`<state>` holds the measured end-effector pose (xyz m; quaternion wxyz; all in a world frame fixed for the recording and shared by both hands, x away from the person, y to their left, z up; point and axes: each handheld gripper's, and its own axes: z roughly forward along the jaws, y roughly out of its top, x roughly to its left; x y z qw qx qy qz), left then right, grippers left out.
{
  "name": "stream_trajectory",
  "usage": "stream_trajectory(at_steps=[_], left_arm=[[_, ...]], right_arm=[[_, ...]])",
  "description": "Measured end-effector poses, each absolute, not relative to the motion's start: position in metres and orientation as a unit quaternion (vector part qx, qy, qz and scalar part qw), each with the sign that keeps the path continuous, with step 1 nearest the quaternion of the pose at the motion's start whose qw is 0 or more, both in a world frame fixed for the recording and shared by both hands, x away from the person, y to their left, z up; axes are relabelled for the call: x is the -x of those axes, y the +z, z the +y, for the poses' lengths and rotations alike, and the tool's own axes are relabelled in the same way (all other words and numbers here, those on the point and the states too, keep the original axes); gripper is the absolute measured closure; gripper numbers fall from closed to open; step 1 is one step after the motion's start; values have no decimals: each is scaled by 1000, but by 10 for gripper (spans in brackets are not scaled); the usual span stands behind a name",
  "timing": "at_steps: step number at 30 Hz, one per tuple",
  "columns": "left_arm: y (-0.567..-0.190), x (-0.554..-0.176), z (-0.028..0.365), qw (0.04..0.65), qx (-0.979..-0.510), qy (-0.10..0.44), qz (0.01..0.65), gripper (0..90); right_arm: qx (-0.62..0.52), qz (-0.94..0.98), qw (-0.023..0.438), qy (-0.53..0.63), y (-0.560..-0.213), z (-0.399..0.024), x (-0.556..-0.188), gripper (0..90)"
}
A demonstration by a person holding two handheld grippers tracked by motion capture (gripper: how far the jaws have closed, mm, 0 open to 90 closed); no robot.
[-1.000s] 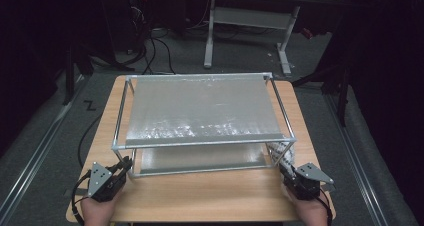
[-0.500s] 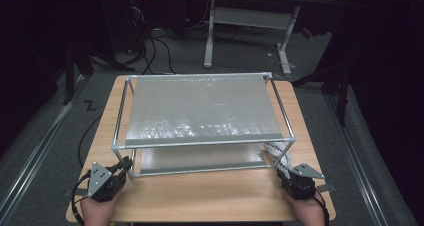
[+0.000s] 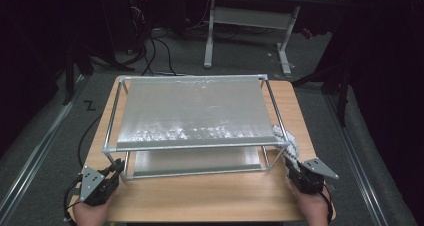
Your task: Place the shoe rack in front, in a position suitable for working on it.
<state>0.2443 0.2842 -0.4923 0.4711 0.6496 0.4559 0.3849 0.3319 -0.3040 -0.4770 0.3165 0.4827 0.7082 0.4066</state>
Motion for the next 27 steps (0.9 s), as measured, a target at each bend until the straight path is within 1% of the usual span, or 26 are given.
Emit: stream_trajectory(at_steps=[2,7,15,22,27], left_arm=[[-492,-239,288,468,-646,388,461,796],[-493,-231,293,464,-641,394,468,796],[-493,-227,294,461,-641,397,468,795],[-492,-234,288,464,-644,390,467,796],[-491,-247,270,470,-656,379,453,795]], right_arm=[[-473,709,320,414,-475,-298,-335,760],[-449,720,311,429,-474,-279,-342,760],[-428,728,299,443,-473,-267,-342,761],[-428,729,304,439,-474,-272,-337,769],[-446,719,318,428,-474,-289,-328,769]])
